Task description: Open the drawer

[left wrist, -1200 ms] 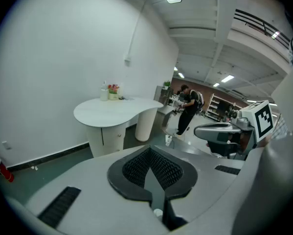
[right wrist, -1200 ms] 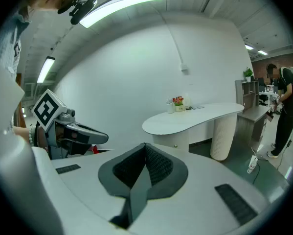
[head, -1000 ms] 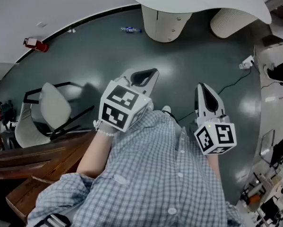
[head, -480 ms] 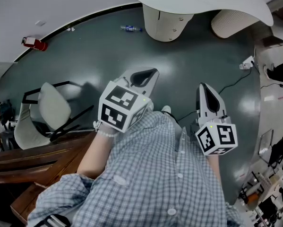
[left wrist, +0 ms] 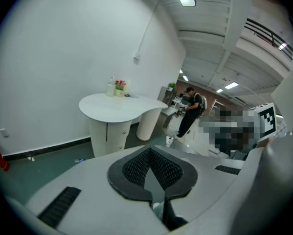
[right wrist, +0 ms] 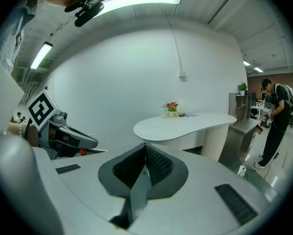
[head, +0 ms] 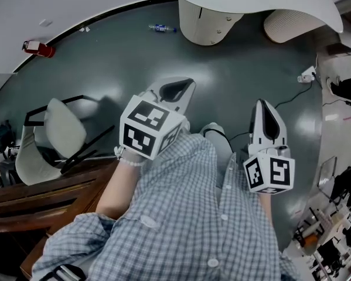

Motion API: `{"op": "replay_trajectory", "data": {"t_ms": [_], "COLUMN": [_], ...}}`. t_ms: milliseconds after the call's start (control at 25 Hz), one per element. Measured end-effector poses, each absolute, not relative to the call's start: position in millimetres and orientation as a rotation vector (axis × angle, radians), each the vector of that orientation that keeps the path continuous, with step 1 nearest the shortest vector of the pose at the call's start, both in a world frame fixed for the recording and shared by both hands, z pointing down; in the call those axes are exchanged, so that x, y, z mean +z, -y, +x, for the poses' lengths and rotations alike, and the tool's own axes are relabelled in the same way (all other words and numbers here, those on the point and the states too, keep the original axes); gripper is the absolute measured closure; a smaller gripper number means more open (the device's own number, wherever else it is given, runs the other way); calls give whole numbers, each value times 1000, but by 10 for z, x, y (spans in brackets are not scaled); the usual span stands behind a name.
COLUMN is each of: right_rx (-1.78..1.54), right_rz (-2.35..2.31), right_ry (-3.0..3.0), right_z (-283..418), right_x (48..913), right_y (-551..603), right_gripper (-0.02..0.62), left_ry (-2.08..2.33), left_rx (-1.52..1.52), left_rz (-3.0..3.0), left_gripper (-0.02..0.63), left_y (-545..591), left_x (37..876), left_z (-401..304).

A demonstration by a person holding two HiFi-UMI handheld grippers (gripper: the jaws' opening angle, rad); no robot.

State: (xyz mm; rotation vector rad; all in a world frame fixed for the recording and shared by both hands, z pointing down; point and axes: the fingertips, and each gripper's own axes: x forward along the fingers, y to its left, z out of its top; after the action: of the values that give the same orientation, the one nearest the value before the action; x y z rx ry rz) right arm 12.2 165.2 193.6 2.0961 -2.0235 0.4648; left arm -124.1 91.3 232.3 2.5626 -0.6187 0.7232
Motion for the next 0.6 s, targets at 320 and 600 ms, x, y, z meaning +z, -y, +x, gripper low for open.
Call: {"op": "replay_trajectory", "data": {"t_ms": [320,600], "right_rx": [456,347], "right_rz": [2082,1953], "right_ry": [2047,2090], "right_z": [466,1044], "right_x": [2007,2108], "right_y": [-1470,-1123], "right_gripper": [588,588], "left_ry": [623,727], "left_rx": [728,715], "left_rz": [2576,2530], "left_gripper": [606,606], "left_y": [-818,-624], "left_x": [2351,2399], "left_z": [-929,-539]}}
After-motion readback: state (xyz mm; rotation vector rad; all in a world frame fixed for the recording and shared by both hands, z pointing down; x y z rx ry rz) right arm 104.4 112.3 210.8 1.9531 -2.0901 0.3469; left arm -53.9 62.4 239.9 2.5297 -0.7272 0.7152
